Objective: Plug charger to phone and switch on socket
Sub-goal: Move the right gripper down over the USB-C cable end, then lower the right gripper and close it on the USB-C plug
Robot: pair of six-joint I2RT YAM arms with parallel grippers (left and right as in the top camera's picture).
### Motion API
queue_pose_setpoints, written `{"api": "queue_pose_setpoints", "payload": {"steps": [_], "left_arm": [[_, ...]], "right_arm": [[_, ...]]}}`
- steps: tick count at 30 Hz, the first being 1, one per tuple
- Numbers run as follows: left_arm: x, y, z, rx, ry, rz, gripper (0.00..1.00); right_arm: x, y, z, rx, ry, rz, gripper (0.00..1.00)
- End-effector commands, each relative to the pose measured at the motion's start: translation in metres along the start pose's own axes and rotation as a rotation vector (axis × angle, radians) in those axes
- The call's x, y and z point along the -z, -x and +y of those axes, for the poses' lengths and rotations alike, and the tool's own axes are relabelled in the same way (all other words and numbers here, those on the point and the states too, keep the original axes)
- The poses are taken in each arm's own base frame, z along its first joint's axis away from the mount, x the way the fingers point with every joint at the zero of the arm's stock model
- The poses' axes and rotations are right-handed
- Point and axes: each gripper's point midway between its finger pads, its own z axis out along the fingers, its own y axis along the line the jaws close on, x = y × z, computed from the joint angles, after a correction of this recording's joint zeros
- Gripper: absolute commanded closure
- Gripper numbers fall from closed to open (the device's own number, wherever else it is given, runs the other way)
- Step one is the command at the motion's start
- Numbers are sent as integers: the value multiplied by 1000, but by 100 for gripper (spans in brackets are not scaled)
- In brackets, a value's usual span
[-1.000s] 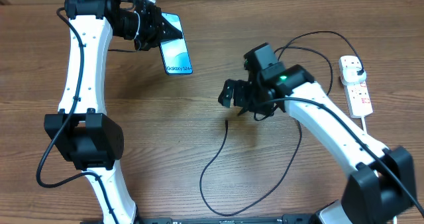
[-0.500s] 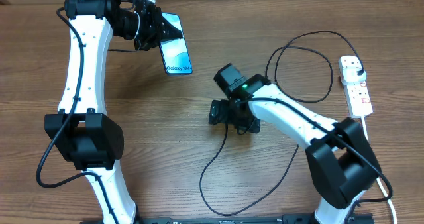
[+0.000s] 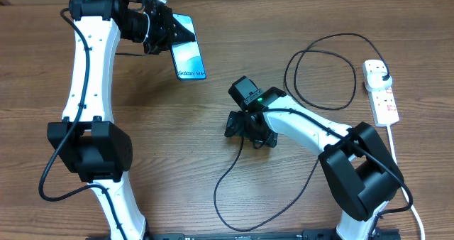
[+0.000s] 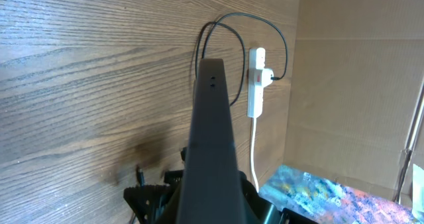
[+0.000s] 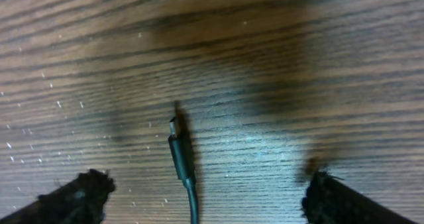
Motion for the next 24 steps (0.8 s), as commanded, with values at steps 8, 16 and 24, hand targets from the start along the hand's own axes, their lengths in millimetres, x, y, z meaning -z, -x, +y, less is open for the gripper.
{"api": "queue_pose_setpoints", "payload": {"steps": [8,16,24], "left_arm": [[12,0,-17,-65,-47,-20,96],[12,0,-18,-67,-49,-22,96],[12,1,-20,-74,-64,-23,96]], "right_arm": [[-6,-6,-8,89,-106,-49,9],[-23,-17,-3,141,-152,-55,9],[-28,-14,-3,126,-144,-54,23]]}}
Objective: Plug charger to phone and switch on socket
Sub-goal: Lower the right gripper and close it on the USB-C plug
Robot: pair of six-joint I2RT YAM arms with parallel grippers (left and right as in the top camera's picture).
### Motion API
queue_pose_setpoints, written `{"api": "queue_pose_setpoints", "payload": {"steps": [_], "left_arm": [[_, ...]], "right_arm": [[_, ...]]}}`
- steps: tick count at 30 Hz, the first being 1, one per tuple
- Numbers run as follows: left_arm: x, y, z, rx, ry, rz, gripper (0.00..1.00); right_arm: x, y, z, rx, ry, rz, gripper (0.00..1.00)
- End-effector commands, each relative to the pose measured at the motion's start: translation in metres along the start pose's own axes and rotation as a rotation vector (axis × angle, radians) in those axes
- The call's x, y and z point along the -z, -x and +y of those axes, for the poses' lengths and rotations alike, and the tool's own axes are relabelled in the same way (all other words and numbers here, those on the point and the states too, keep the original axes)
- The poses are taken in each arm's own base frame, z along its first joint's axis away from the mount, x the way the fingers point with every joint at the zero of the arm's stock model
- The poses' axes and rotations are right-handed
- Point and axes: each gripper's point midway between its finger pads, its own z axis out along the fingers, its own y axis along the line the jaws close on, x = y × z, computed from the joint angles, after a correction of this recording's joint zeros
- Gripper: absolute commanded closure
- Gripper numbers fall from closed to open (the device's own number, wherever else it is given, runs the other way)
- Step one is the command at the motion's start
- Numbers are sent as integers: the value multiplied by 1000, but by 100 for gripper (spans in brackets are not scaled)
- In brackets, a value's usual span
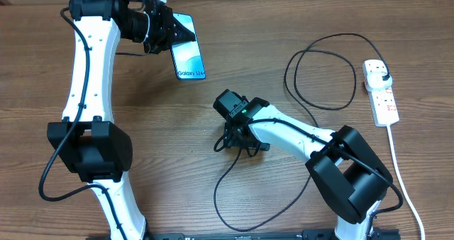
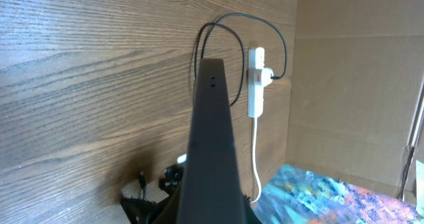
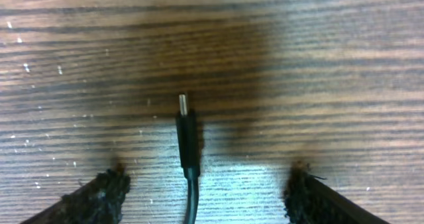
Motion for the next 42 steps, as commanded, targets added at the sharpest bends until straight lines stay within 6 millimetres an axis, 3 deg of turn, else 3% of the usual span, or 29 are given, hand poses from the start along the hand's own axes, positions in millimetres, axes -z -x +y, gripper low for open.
{"api": "queue_pose_setpoints", "payload": {"steps": [1,5,14,20,28,42], "left_arm": [[12,1,-19,-50,-58,-22,96],[16,3,-16,-43,-57,-30,96],[24,7,-9,-25,-53,-47,96],[24,7,-9,-26,-53,-48,96],[24,7,-9,-25,-52,-48,96],[25,8,-8,-26,-53,-52,96]], "right_arm": [[-16,-2,-2,-4,-17,23,24],[-17,3,0,-1,-10,2,27],[-17,7,4,1,8,-14,60],[-17,6,4,1,6,-11,70],[-17,6,3,1,4,-9,95],[-13,3,14,-20,84,56,96]]}}
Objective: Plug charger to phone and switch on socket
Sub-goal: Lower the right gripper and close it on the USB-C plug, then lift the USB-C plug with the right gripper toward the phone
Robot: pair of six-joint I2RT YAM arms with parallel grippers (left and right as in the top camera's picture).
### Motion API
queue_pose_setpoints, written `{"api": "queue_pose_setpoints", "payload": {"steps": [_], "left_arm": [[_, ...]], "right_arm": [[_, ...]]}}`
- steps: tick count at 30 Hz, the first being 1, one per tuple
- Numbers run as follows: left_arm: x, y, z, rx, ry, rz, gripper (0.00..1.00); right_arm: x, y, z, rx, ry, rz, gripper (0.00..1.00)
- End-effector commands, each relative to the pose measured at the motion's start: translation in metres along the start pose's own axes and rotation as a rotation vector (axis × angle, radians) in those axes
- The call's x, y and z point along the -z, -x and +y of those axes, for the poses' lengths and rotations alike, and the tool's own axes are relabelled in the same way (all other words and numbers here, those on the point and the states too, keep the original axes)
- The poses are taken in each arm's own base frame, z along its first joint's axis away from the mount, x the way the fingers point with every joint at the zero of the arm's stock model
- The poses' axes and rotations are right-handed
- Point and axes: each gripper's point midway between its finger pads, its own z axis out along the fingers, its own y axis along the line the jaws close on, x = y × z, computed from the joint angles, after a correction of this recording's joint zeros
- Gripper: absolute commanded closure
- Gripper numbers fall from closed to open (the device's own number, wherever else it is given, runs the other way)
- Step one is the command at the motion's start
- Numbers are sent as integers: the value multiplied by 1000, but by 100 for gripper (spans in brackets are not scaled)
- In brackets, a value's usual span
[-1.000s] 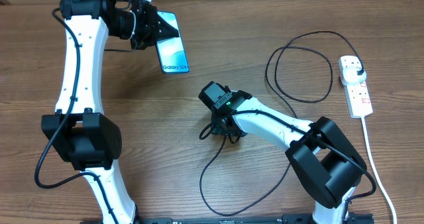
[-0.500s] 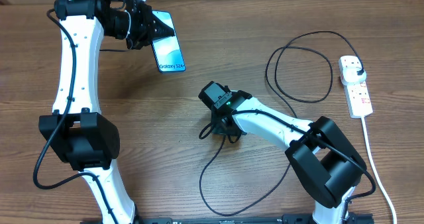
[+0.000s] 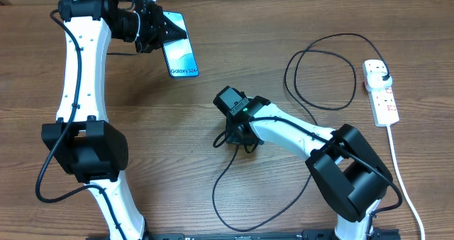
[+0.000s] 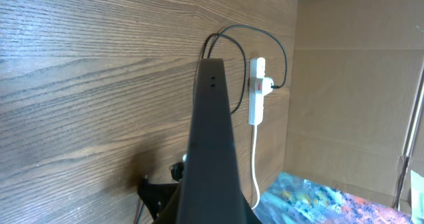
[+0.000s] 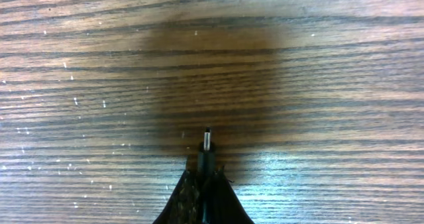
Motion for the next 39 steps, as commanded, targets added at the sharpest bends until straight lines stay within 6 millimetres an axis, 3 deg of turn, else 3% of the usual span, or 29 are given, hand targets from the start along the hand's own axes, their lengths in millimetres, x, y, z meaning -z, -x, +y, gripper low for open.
{"api": "queue_pose_setpoints", "payload": {"steps": [1,3,8,13,18,31,39], "left_arm": [[11,0,-19,-52,-54,-21,96],[13,2,-22,-58,-77,-25,96],[18,4,-36,-80,-170,-23,96],[22,5,-50,-109,-248,-21,96],[26,9,-65,-134,-324,-25,96],[40,22,-97,-209,-472,-42,96],[48,39,-109,-208,-496,-79,96]], "right_arm": [[-11,-7,3,-24,39,89,96],[-9,-4,8,-29,96,117,96],[13,9,50,26,472,224,96],[64,35,82,81,898,267,96],[115,57,89,189,1203,246,96],[192,71,97,467,1508,157,96],[237,88,104,496,1570,27,96]]}}
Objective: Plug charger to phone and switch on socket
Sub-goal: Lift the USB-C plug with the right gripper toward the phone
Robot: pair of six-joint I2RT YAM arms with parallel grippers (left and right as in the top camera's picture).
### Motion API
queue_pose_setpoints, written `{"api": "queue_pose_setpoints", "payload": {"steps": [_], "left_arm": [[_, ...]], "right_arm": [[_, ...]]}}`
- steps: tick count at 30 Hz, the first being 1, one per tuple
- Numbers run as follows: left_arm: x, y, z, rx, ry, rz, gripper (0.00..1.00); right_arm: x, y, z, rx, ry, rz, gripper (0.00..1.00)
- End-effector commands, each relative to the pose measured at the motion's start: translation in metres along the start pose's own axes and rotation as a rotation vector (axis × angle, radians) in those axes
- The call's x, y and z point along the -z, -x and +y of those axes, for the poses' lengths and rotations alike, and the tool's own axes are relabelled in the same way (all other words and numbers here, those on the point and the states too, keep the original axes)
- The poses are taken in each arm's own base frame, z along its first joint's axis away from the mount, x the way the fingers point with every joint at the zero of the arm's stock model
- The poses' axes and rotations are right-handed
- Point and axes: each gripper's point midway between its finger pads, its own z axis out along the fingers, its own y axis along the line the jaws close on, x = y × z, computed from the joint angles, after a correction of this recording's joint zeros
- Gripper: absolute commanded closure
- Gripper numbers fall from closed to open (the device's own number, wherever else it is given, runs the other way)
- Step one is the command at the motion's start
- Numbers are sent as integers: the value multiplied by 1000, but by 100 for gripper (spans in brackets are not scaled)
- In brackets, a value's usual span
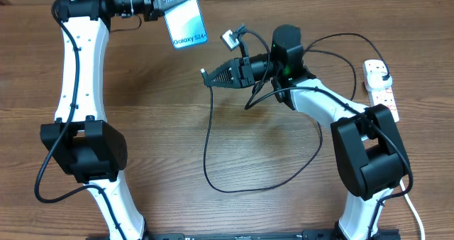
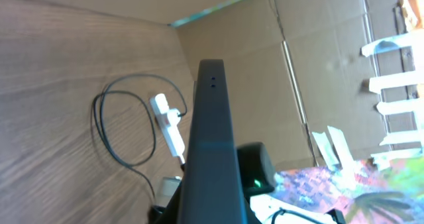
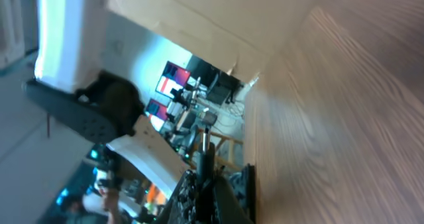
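Note:
My left gripper is shut on a Galaxy phone [image 1: 186,18], held up in the air at the upper left, screen toward the overhead camera. The left wrist view shows the phone [image 2: 211,151] edge-on, a dark bar. My right gripper [image 1: 213,77] is shut on the black charger plug [image 1: 203,74], lifted off the table and pointing left, a little below and right of the phone. In the right wrist view the plug [image 3: 206,148] sticks out between the fingers. The black cable [image 1: 234,162] hangs to the table. The white socket strip [image 1: 379,91] lies at the right edge.
The cable loops across the wooden table [image 1: 149,133] at the middle and back right to the adapter in the strip. A cardboard wall [image 2: 265,58] stands behind the table. The strip's white cord [image 1: 411,204] runs down the right side.
My right gripper, then shut on the plug low at table centre, is now raised and turned to point left toward the phone. My left gripper holds the phone higher and tilted.
My right gripper stood open over the plug on the table while the left held the phone aloft. It then straddled the plug, then was shut on it. Now the plug is lifted near the raised phone.

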Motion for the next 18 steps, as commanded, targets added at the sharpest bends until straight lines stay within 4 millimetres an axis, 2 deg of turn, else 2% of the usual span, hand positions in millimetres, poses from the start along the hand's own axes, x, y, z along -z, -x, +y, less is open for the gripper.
{"api": "queue_pose_setpoints", "payload": {"steps": [1,8,14,18], "left_arm": [[8,4,-26,40,-51,0,96],[6,14,-36,35,-68,-18,96],[6,19,-41,26,-77,-26,96],[6,18,-41,26,-80,-22,96]], "right_arm": [[2,13,13,-124,11,-34,96],[7,42,28,-204,37,-187,96],[11,57,48,-165,91,-269,96],[13,61,51,-158,103,-293,96]]}}
